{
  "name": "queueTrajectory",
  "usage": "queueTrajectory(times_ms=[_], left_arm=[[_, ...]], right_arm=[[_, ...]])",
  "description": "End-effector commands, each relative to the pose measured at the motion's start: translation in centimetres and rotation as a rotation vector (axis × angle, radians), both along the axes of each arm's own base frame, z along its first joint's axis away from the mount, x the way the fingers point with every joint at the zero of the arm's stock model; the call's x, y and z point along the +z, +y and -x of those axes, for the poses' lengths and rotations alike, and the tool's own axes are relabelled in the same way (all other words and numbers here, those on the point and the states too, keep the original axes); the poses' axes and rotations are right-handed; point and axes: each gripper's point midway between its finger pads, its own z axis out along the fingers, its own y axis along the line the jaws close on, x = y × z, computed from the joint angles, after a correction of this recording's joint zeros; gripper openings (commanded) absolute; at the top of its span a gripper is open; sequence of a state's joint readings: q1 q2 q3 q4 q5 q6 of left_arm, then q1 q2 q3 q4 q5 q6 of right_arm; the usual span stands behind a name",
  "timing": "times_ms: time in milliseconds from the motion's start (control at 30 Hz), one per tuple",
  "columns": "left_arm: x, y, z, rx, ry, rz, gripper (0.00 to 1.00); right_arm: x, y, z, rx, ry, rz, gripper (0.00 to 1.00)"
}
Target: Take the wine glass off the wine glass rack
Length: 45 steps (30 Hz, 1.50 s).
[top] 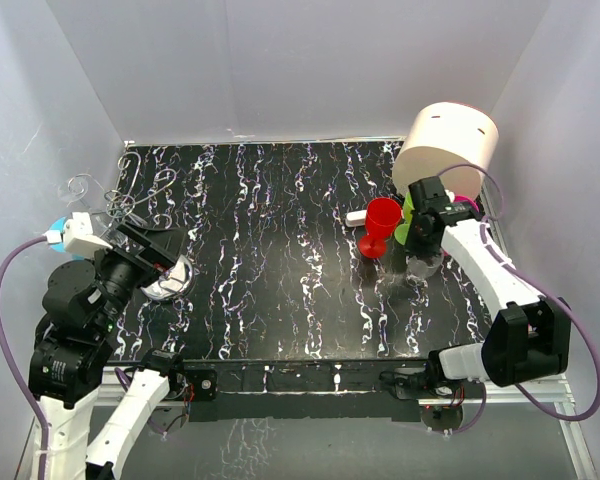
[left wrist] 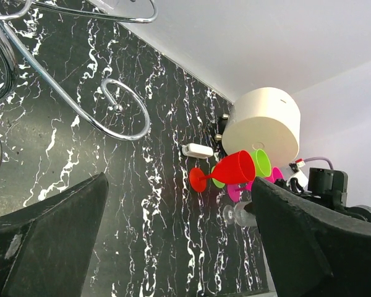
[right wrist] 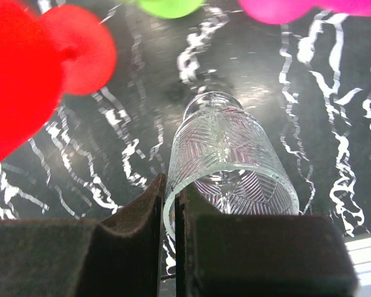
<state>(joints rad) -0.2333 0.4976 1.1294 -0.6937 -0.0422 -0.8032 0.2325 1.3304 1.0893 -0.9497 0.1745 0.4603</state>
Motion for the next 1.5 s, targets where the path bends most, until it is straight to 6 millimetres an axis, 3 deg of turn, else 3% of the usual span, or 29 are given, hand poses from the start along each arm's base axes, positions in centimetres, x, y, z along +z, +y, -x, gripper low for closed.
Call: queueTrajectory(times_ms=[0,133,333,567,767,1100,1333,1467], left_arm=[[1.4,0.4,0.6,0.005,-0.041,-0.014,0.99],[1.8,0.5,0.9,0.003,-0.040,-0.024,0.99],[2.6,1.0,1.3,0.015,-0.049,-0.055,0.99],[2.8,0.8,1.0,0.006,-0.050,-0.070,0.99],[2.7,0.8,0.8,0.005,-0.049,-0.080,0.99],[3.6,1.3,0.8,0.022,-0.057,-0.119,0.99],[4.0,1.6,0.6,0.032,-0.054,-0.141,0.99],[4.4,2.0,0.6,0.040,-0.054,-0.172,0.99]], right_arm=[[0.5,-4.5,-1.0,-0.257,-0.038,0.039,0.00],[0.2,-7.8,-1.5,-0.439,-0.071,0.072,0.00],[-1.7,-9.9,-1.4,-0.566,-0.050,0.073,0.00],[-2.2,-10.4,-1.3,-0.595,-0.054,0.057,0.01],[-1.8,-10.4,-1.2,-0.598,-0.078,0.033,0.17],[1.5,-11.0,-1.5,-0.594,-0.150,0.052,0.40],[5.9,-11.1,-2.1,-0.573,-0.251,0.079,0.52],[9.3,-9.6,-3.3,-0.486,-0.356,0.074,0.61]])
